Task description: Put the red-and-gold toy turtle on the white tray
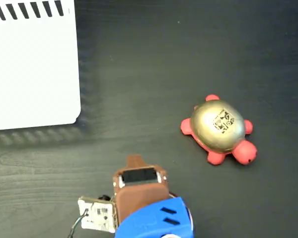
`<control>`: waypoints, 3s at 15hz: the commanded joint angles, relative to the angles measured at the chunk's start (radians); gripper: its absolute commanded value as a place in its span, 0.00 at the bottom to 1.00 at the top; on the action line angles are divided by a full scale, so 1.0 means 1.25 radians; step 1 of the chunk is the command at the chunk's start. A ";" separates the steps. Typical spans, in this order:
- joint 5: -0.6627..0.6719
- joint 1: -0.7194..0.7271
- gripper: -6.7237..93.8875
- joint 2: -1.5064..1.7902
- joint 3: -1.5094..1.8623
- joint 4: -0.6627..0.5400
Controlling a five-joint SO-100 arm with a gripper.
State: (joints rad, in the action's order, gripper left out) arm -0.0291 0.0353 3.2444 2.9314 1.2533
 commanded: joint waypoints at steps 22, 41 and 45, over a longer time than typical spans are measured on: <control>-0.180 -0.432 0.07 -0.960 -0.671 0.079; -0.266 -0.403 0.66 -1.322 -0.958 0.237; -0.265 -0.410 0.66 -1.358 -0.972 0.241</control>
State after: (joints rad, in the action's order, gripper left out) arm -0.3513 -0.4725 1.5278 1.7687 1.5478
